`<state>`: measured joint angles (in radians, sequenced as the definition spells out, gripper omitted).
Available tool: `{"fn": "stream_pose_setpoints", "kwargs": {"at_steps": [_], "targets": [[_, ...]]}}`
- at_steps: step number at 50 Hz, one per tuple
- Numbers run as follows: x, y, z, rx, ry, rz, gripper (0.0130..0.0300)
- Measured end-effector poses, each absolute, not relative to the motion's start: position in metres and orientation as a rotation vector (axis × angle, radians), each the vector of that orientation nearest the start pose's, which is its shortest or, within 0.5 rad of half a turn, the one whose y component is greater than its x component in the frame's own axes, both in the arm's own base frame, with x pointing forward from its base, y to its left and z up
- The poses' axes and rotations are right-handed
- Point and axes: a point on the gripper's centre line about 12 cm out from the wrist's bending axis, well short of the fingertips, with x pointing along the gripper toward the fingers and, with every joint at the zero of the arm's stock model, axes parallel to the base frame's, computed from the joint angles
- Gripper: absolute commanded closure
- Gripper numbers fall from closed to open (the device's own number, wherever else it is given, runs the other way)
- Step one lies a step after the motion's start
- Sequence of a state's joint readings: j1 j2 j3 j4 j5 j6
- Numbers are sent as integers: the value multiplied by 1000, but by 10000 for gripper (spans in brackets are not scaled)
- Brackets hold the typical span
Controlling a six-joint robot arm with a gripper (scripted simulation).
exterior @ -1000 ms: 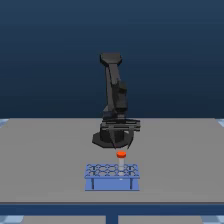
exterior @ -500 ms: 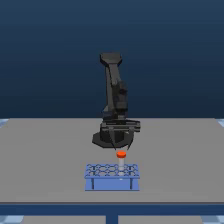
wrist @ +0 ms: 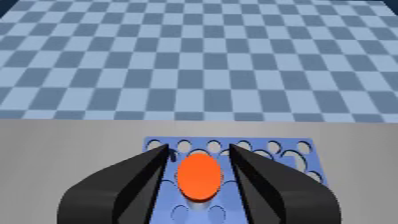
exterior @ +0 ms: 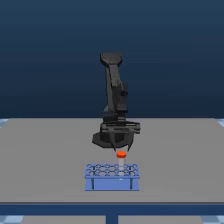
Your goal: Pick up the centrifuge tube on the rack
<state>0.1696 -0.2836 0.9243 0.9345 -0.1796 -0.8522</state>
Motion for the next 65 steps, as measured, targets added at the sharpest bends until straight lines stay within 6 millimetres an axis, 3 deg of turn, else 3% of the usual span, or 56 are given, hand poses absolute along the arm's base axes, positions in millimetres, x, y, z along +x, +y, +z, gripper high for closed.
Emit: {"fn": "stream_pose_setpoints", "kwargs": {"at_steps": [37,58,59,65], "targets": [[312,37,167,-10,534,7,130],[313,36,163,-2,527,2,130],[313,36,163,-2,526,2,300],[313,36,164,-1,525,0,300]]}}
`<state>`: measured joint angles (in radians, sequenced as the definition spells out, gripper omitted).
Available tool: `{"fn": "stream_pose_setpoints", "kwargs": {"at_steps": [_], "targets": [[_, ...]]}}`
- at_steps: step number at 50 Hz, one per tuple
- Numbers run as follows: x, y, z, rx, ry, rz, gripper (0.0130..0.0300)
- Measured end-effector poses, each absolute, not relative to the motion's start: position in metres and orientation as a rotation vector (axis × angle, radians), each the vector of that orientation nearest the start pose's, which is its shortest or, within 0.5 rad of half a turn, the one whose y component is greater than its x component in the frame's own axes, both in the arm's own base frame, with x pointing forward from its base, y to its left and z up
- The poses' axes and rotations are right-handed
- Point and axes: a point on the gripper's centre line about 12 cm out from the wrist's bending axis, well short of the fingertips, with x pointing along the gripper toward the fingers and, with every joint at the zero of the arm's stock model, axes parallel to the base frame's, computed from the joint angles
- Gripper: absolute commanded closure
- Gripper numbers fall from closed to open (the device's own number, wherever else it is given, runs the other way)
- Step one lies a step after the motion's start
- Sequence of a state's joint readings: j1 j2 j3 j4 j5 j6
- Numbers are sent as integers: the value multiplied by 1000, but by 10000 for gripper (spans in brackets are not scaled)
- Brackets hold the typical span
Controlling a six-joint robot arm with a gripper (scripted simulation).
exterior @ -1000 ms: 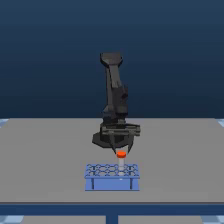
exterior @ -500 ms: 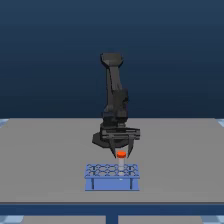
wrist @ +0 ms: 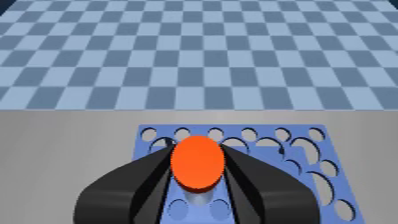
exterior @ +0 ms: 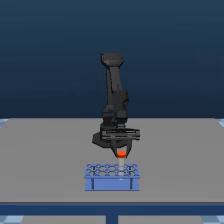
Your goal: Pick up the centrifuge tube on the rack
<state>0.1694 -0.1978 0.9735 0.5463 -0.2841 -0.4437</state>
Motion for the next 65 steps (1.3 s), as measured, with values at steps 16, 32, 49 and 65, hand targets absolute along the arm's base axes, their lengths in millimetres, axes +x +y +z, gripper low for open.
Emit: {"fn": "stream_pose_setpoints", "kwargs": {"at_steps": [16,32,49,65], "targets": [[313,36,164,0,525,0,300],[313,36,166,2,524,-2,300],[313,35,177,8,518,-7,300],[313,35,190,14,518,-11,300]]}}
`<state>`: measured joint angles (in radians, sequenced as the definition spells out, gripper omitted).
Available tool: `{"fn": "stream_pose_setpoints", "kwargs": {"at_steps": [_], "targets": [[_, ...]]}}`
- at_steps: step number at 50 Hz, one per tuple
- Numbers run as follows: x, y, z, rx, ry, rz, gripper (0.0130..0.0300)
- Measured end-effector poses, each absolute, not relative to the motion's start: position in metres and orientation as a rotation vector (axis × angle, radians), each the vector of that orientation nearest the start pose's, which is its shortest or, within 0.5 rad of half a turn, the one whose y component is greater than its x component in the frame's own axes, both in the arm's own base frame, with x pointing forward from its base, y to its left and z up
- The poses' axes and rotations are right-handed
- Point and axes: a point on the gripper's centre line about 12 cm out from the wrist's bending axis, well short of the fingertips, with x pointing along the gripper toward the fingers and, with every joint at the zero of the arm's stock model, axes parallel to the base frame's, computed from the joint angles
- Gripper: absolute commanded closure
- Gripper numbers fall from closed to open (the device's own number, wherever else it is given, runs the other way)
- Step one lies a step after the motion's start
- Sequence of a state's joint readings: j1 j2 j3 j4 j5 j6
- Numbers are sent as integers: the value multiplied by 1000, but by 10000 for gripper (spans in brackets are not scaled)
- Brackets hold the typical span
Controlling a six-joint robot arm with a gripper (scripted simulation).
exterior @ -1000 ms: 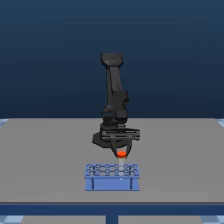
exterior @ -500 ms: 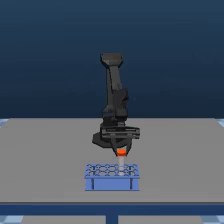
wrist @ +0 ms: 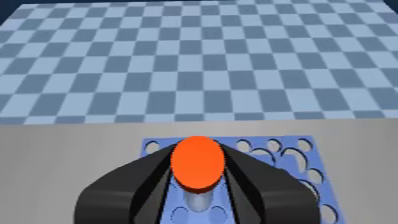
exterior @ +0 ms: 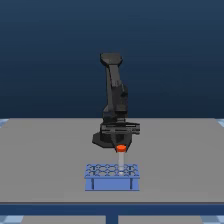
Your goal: Pick up the centrifuge tube on the rack
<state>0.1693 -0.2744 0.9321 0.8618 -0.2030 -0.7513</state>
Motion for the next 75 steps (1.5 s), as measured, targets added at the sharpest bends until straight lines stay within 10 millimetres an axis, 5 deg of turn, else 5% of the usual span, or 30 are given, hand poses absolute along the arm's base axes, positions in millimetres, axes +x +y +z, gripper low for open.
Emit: {"fn": "stream_pose_setpoints", "kwargs": {"at_steps": [75], "targets": [[313,36,237,22,523,-4,300]]}}
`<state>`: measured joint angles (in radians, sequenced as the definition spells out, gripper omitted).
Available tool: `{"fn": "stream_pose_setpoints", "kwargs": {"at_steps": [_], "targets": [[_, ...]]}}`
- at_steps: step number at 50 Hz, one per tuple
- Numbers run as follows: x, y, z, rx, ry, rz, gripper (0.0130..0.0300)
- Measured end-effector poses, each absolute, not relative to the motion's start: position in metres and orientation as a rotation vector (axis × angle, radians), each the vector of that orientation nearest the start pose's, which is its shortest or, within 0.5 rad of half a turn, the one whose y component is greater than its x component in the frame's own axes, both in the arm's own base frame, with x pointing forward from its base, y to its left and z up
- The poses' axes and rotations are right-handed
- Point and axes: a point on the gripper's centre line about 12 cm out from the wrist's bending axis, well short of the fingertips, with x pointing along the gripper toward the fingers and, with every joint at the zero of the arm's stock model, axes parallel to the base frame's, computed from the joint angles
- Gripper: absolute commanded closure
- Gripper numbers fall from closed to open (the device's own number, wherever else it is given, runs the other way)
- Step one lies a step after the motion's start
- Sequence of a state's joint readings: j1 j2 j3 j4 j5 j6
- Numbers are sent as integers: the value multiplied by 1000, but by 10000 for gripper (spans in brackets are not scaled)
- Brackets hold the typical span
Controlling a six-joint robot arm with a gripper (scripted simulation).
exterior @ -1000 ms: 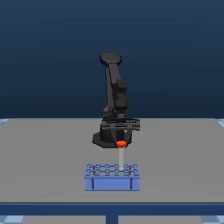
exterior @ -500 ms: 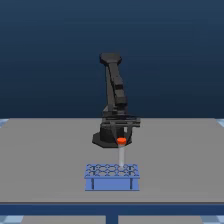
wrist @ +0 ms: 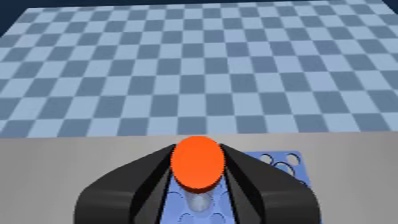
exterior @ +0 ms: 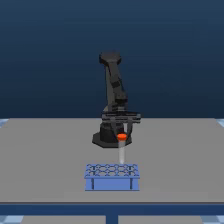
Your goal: Pick up the centrifuge tube on the rack
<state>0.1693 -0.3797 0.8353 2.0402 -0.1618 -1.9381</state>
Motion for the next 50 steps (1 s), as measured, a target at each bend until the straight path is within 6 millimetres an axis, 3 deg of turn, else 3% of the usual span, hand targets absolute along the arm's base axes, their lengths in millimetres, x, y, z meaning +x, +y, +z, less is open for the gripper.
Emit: {"fn": "stream_pose_setpoints", "kwargs": {"at_steps": [50], "targets": [[313,36,263,5,523,0,300]]}}
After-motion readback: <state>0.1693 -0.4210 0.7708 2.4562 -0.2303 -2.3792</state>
